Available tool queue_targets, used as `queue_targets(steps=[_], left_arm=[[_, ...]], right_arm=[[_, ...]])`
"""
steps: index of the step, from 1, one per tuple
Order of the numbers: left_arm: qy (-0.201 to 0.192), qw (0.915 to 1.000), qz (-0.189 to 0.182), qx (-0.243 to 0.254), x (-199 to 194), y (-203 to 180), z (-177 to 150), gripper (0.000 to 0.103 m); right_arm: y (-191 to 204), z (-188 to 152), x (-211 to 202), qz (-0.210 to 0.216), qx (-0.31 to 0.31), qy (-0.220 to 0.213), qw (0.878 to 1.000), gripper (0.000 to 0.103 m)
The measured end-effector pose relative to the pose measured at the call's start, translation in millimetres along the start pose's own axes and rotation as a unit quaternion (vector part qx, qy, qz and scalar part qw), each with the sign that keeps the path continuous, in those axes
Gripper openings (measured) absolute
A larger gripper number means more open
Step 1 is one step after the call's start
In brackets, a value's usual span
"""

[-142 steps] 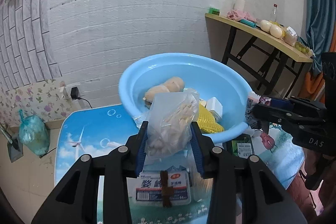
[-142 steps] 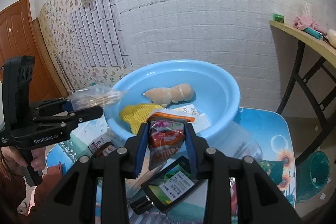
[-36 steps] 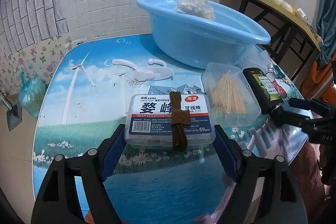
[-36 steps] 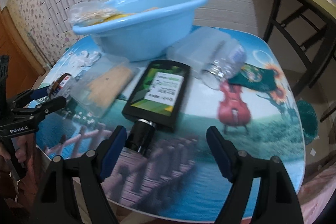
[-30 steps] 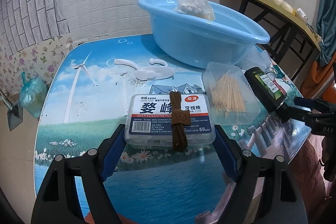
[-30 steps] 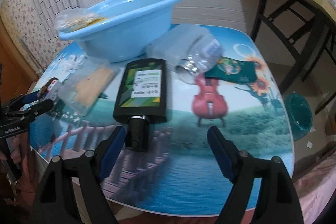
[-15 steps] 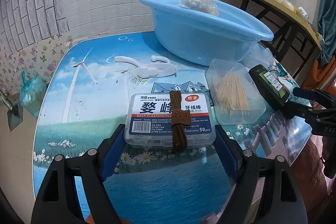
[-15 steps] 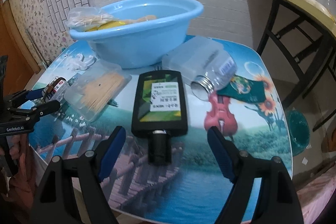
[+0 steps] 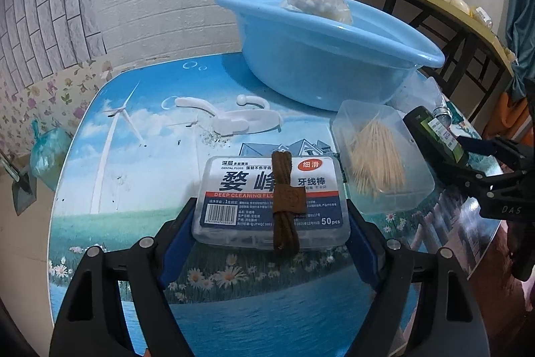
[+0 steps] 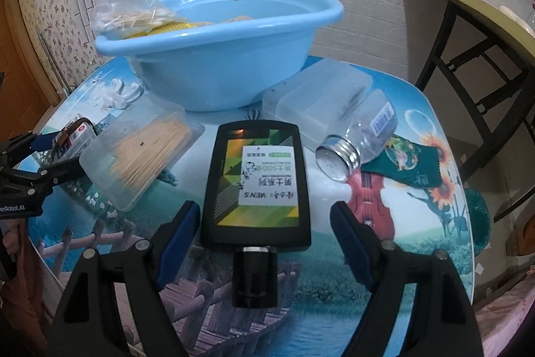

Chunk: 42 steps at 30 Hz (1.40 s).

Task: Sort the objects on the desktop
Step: 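Grasp the floss pick box with the left tool while the right tool grasps the dark bottle, then carry the floss box and dark bottle into the basin and release both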

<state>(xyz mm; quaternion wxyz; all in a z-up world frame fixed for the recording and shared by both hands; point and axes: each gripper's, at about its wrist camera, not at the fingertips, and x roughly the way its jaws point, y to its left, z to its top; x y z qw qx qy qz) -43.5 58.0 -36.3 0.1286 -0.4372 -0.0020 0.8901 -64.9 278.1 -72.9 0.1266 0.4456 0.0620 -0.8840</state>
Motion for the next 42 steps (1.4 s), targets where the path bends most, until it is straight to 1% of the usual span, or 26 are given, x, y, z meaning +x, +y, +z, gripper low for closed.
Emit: queue_targets(steps=[1,2,11,15,20,25,31,39,42], left_arm=[[-0.001,1.0000,-0.006,-0.002,0,0,0,0.081],[-0.003,0.9999,-0.010,-0.004,-2,1,0,0.080],[-0.020,0.9997,-0.006,-0.014,-20,5,1,0.080],[-0.027,0.9995,-0.002,-0.014,-30,1,1,0.080],[-0.046,0.9988,0.001,-0.018,-49,-1,7,0.080],[-0.059,0.9981,-0.005,-0.019,-61,-3,10,0.080],[-0.049,0.9986,-0.006,-0.017,-55,-6,8,0.080],[-0.035,0.9992,-0.010,-0.015,-47,-7,5,0.081],[-0.033,0.9993,-0.010,-0.015,-46,-6,4,0.081]], right_arm=[[0,0,0,0.006,0.000,-0.001,1.000,0.066],[-1,-1,-1,0.012,0.000,-0.004,1.000,0.061],[1,-5,-11,0.025,-0.001,-0.011,1.000,0.060],[7,-5,-24,0.034,-0.008,-0.027,0.999,0.060],[13,-2,-45,0.048,-0.014,-0.052,0.997,0.060],[14,-2,-59,0.059,-0.013,-0.067,0.996,0.060],[11,0,-59,0.065,-0.009,-0.071,0.995,0.060],[17,1,-58,0.059,-0.022,-0.071,0.995,0.061],[17,1,-55,0.067,-0.016,-0.068,0.995,0.062]])
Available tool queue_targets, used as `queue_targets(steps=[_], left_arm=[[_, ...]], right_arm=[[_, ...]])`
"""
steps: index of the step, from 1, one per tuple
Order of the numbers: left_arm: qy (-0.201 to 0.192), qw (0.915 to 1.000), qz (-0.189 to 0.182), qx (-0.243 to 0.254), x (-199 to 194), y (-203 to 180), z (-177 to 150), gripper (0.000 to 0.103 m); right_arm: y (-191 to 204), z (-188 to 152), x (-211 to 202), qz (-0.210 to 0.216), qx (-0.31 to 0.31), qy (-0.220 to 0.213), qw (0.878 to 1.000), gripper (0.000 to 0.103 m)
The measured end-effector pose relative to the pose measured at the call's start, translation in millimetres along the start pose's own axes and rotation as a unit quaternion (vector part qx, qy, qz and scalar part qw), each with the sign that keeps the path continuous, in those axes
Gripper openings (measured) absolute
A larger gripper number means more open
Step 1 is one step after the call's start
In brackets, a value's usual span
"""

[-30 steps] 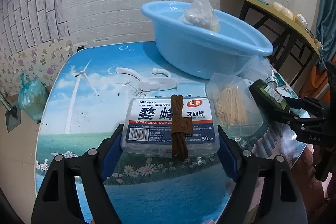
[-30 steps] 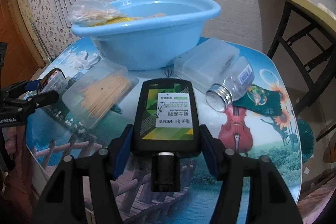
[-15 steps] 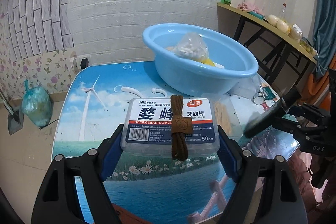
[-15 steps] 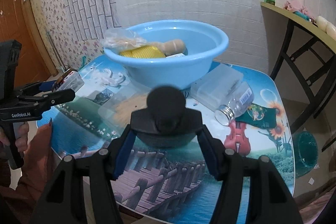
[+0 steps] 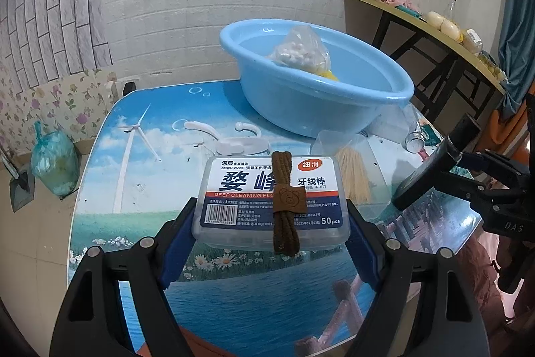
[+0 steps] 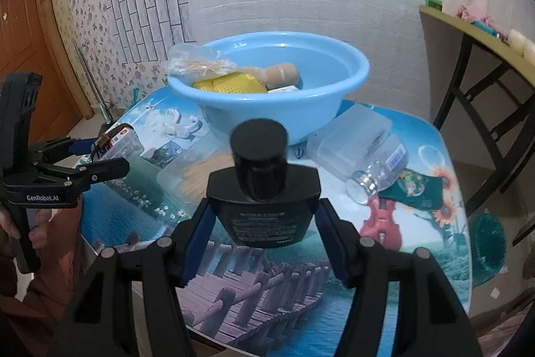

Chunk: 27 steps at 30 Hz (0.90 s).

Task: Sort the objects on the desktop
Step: 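Carry the floss box and dark bottle into the basin and release both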

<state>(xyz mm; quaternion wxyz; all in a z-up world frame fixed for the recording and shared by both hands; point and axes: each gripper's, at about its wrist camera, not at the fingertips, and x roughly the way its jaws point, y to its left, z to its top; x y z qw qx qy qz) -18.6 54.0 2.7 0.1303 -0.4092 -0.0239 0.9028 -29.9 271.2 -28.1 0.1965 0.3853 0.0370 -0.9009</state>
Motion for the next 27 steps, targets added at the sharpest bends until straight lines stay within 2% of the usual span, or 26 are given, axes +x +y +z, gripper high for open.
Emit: queue_targets(steps=[16,23,27], left_arm=[[0.014,0.9999,-0.002,-0.005,11,5,-5,0.081],[0.002,1.0000,-0.001,-0.002,3,5,1,0.081],[-0.009,1.0000,-0.001,0.001,-4,2,8,0.081]], right_arm=[[3,-7,34,-0.020,-0.006,0.026,0.999,0.062],[-4,-5,26,-0.004,0.012,0.020,1.000,0.061],[-4,4,8,0.006,0.023,-0.002,1.000,0.061]])
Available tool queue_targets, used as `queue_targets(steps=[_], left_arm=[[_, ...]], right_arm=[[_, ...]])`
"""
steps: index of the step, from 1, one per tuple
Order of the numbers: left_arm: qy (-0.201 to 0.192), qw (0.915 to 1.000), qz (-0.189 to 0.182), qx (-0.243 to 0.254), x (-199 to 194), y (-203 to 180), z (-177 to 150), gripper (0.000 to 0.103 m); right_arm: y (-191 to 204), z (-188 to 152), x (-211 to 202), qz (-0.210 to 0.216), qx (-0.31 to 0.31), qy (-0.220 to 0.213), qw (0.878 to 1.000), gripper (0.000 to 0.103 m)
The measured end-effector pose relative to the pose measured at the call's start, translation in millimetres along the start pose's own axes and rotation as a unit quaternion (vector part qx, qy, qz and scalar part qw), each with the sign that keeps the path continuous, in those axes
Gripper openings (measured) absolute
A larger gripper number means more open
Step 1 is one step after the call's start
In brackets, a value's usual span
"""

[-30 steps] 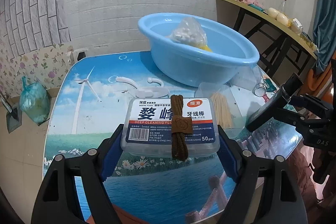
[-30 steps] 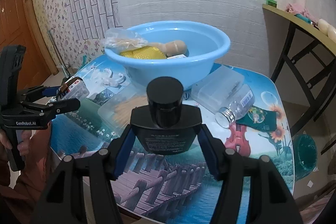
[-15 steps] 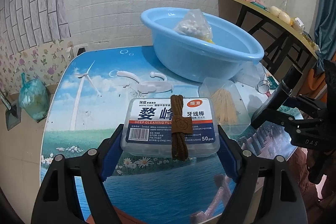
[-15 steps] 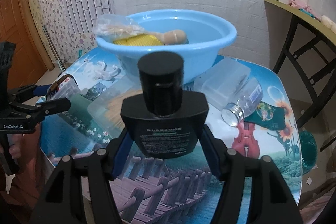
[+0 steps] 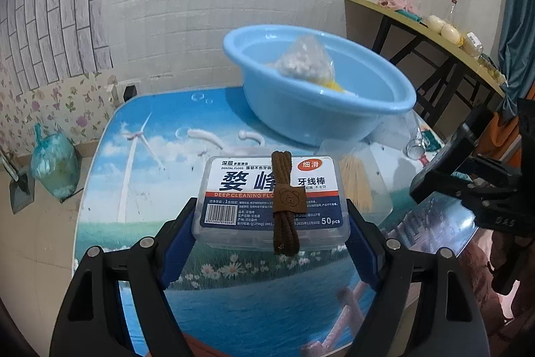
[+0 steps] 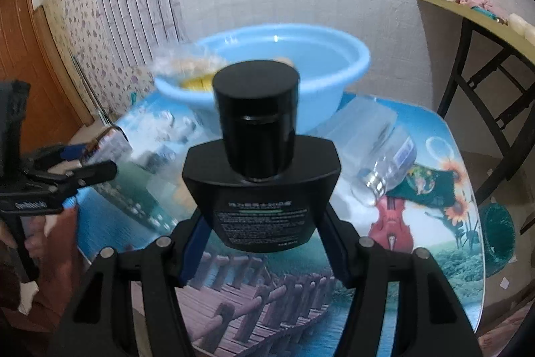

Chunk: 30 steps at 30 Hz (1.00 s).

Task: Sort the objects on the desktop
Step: 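Carry the floss box and dark bottle into the basin and release both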

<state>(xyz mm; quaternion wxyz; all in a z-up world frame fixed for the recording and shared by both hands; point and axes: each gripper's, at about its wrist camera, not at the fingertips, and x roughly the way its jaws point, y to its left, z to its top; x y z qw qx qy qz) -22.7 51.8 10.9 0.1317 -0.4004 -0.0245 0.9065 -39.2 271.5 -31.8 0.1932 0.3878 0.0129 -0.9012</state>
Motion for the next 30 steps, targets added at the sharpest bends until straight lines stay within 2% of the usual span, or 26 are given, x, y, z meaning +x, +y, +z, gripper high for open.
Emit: queue_targets(steps=[7,12,19,27,30], left_arm=[[-0.025,0.9996,-0.007,0.014,-11,-10,23,0.081],[-0.039,0.9989,-0.011,0.025,-12,-16,44,0.081],[-0.048,0.9980,-0.018,0.036,3,-22,73,0.081],[-0.033,0.9983,-0.020,0.043,38,-22,94,0.081],[-0.039,0.9976,-0.017,0.054,48,-26,104,0.081]], right_arm=[[8,29,-32,0.021,-0.001,-0.050,0.999,0.061],[14,50,-40,0.031,-0.009,-0.076,0.997,0.061],[11,71,-27,0.041,-0.014,-0.084,0.996,0.061],[0,85,1,0.046,-0.010,-0.077,0.996,0.061],[-6,91,11,0.046,-0.007,-0.071,0.996,0.061]])
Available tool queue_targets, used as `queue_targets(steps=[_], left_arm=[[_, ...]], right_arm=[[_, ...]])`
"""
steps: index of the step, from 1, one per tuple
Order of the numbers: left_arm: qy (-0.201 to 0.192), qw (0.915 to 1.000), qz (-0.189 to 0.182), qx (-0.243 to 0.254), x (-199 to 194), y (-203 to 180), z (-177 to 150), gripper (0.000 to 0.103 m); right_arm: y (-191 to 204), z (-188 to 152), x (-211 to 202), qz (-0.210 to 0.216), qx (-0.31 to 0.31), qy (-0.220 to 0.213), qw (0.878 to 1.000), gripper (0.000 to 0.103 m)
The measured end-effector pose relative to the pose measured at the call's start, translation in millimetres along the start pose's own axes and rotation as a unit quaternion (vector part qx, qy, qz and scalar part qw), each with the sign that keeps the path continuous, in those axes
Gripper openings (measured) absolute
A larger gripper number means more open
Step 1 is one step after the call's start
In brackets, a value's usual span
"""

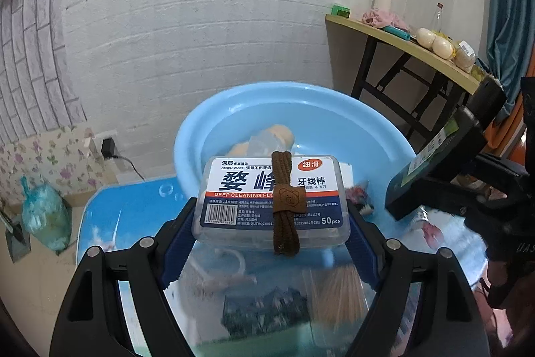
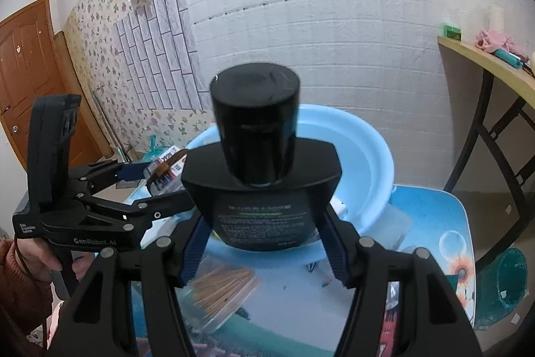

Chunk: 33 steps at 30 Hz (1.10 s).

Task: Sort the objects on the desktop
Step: 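Carry the floss box and dark bottle into the basin and release both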

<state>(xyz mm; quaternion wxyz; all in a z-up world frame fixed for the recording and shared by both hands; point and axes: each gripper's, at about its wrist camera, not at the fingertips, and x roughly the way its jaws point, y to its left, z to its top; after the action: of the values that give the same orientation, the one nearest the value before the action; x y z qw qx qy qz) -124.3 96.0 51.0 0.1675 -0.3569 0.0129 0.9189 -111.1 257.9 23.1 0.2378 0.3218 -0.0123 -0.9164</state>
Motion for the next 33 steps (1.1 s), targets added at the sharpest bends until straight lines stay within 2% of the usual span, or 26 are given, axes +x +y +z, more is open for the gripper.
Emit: queue_targets(steps=[10,14,20,33], left_arm=[[0.004,0.9998,-0.012,0.016,37,-6,26,0.081],[-0.002,0.9997,-0.014,0.019,37,-7,29,0.092],[-0.006,0.9998,-0.009,0.014,28,-5,26,0.092],[-0.001,0.9999,0.008,-0.013,-9,7,-7,0.092]], right_arm=[[-18,6,36,-0.009,0.002,0.026,1.000,0.061],[-21,11,40,-0.020,0.001,0.020,1.000,0.062],[-22,21,30,-0.028,-0.008,-0.006,1.000,0.062],[-28,-1,-13,-0.057,0.004,-0.012,0.998,0.062]])
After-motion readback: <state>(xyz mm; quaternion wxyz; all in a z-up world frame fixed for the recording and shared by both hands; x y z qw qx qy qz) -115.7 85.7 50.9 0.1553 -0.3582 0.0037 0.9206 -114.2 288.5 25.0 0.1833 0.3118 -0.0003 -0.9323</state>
